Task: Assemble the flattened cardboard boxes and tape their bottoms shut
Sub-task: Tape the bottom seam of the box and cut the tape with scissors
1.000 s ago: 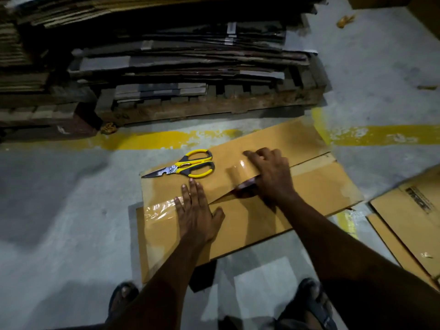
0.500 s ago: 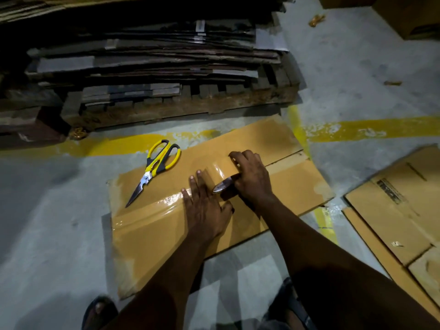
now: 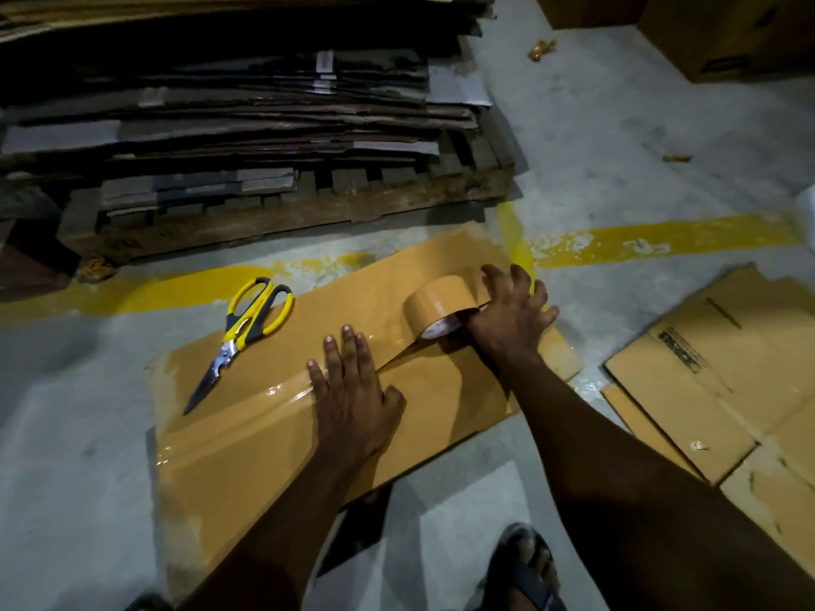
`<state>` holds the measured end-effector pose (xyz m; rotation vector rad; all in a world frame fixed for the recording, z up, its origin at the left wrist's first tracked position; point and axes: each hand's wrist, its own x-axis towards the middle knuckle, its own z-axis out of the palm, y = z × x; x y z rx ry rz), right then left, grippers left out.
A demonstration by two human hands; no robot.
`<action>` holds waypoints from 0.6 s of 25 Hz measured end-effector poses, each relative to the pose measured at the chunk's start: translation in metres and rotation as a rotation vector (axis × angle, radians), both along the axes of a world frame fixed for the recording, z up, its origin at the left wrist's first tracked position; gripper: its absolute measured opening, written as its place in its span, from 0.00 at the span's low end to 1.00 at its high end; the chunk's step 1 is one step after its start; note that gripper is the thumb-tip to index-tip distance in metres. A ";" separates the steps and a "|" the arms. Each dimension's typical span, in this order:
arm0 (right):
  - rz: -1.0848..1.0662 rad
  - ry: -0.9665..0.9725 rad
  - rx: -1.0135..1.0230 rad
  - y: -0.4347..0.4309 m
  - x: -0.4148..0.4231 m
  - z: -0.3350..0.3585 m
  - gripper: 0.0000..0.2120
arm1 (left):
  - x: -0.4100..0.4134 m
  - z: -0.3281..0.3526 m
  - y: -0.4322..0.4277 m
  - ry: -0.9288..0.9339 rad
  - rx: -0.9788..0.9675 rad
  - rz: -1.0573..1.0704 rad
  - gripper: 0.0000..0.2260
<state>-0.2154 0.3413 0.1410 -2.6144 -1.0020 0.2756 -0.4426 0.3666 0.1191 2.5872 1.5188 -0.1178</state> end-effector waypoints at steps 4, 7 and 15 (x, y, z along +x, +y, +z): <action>0.031 0.028 -0.132 -0.001 -0.001 0.002 0.39 | 0.013 0.002 0.004 -0.050 0.011 -0.033 0.39; 0.012 -0.011 -0.151 -0.005 -0.025 0.005 0.37 | -0.004 0.002 0.002 -0.045 0.010 -0.029 0.38; 0.037 -0.090 -0.176 -0.011 -0.132 -0.003 0.34 | -0.085 0.005 0.008 -0.016 -0.003 -0.008 0.37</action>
